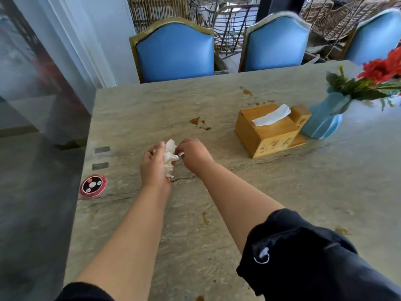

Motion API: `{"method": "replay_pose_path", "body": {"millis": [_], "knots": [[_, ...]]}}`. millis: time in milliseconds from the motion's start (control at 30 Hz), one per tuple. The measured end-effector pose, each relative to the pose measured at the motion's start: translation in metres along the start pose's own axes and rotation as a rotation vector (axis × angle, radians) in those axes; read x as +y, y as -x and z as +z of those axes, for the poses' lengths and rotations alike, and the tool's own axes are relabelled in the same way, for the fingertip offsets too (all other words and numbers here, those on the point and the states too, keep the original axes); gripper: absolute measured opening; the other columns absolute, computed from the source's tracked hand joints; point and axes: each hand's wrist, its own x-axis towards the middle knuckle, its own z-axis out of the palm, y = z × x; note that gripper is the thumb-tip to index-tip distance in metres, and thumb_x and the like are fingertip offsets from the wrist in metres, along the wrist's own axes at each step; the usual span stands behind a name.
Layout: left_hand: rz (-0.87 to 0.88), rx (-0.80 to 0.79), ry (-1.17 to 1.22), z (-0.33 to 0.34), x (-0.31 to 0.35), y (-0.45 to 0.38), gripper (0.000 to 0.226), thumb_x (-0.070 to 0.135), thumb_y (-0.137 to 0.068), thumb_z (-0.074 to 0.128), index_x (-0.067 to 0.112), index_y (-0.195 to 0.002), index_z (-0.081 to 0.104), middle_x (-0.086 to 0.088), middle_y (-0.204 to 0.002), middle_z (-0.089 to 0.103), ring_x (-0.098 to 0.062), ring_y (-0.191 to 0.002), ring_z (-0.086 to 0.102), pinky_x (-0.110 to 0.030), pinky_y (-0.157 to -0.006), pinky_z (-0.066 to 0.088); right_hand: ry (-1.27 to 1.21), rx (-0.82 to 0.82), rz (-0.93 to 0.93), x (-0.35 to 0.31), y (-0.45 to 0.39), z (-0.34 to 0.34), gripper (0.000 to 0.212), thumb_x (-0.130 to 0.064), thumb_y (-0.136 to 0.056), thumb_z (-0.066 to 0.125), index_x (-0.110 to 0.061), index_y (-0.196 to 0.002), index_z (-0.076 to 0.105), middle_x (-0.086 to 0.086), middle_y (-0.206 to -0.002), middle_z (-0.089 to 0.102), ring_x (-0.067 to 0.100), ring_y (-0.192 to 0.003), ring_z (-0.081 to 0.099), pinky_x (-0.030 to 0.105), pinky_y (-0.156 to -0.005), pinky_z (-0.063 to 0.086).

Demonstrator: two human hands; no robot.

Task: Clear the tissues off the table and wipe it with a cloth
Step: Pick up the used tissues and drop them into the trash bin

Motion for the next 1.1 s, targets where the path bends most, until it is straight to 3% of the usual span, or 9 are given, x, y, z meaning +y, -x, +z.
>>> {"method": "replay_pose_path", "body": {"millis": [167,233,333,433,633,733,833,933,1100], "knots": [[-0.046,-0.016,-0.035,0.004,-0.001,0.015,0.007,0.022,-0.091,0.062,0.019,-0.087,0.058,-0.005,-0.078,0.065,-0.019,-0.058,0.061,-0.022,-0.045,0.044,-0.382,0.269,0.158,0.016,0.031,-0.018,0.02,-0.008,-0.088,0.061,-0.012,-0.101,0.074,0.003,-0.103,0.072,0.016,-0.097,0.063,0.018,-0.076,0.041],[-0.075,-0.034,-0.019,0.012,-0.001,0.026,0.006,0.023,-0.092,0.062,0.02,-0.087,0.058,-0.002,-0.079,0.067,-0.013,-0.055,0.064,-0.025,-0.052,0.049,-0.59,0.364,0.204,0.021,0.05,-0.03,0.016,-0.014,-0.086,0.065,-0.016,-0.101,0.072,-0.002,-0.095,0.071,0.011,-0.087,0.063,0.019,-0.073,0.042],[-0.116,-0.086,0.017,0.031,-0.003,0.045,0.004,0.021,-0.094,0.06,0.019,-0.09,0.058,-0.001,-0.086,0.067,-0.014,-0.071,0.065,-0.032,-0.067,0.053,-0.827,0.405,0.206,0.027,0.076,-0.048,0.027,-0.017,-0.082,0.071,-0.023,-0.107,0.062,-0.004,-0.086,0.068,0.013,-0.081,0.065,0.03,-0.078,0.054],[-0.155,-0.18,0.061,0.056,-0.011,0.07,0.005,0.021,-0.094,0.059,0.017,-0.097,0.06,-0.002,-0.093,0.069,-0.017,-0.084,0.066,-0.033,-0.075,0.054,-0.797,0.382,0.194,0.036,0.106,-0.066,0.027,-0.014,-0.081,0.071,-0.022,-0.106,0.067,-0.002,-0.09,0.071,0.015,-0.084,0.067,0.034,-0.083,0.055],[-0.228,-0.39,0.134,0.104,-0.032,0.141,0.019,0.03,-0.097,0.051,0.015,-0.106,0.058,-0.006,-0.089,0.064,-0.016,-0.067,0.063,-0.021,-0.045,0.047,-0.635,0.43,0.227,0.065,0.18,-0.112,0.015,-0.01,-0.084,0.067,-0.015,-0.095,0.075,-0.003,-0.095,0.066,0.008,-0.078,0.059,0.019,-0.073,0.046],[-0.24,-0.476,0.081,0.126,-0.047,0.184,0.032,0.038,-0.093,0.057,0.012,-0.112,0.059,-0.007,-0.097,0.067,-0.017,-0.076,0.066,-0.022,-0.05,0.049,-0.605,0.474,0.244,0.088,0.223,-0.137,0.01,-0.012,-0.079,0.071,-0.019,-0.085,0.075,-0.009,-0.082,0.069,0.004,-0.074,0.058,0.017,-0.069,0.045],[-0.221,-0.449,-0.023,0.151,-0.062,0.233,0.024,0.023,-0.09,0.063,0.01,-0.111,0.062,-0.005,-0.092,0.069,-0.018,-0.079,0.066,-0.021,-0.053,0.051,-0.63,0.519,0.299,0.117,0.267,-0.162,0.012,-0.016,-0.075,0.075,-0.023,-0.074,0.065,-0.011,-0.072,0.065,0.014,-0.081,0.061,0.027,-0.071,0.049],[-0.179,-0.424,-0.156,0.178,-0.078,0.286,0.026,0.017,-0.092,0.06,0.012,-0.117,0.062,0.0,-0.091,0.068,-0.009,-0.069,0.066,-0.021,-0.053,0.051,-0.642,0.527,0.321,0.152,0.315,-0.19,0.017,-0.02,-0.073,0.077,-0.018,-0.079,0.061,-0.009,-0.073,0.063,0.01,-0.071,0.058,0.02,-0.06,0.042],[-0.209,-0.455,-0.178,0.23,-0.111,0.369,0.019,0.024,-0.087,0.067,0.018,-0.105,0.067,0.003,-0.083,0.067,-0.01,-0.071,0.063,-0.02,-0.051,0.047,-0.8,0.595,0.347,0.216,0.392,-0.233,0.016,-0.014,-0.089,0.056,-0.023,-0.101,0.063,-0.01,-0.09,0.063,0.007,-0.081,0.057,0.017,-0.066,0.044]]}}
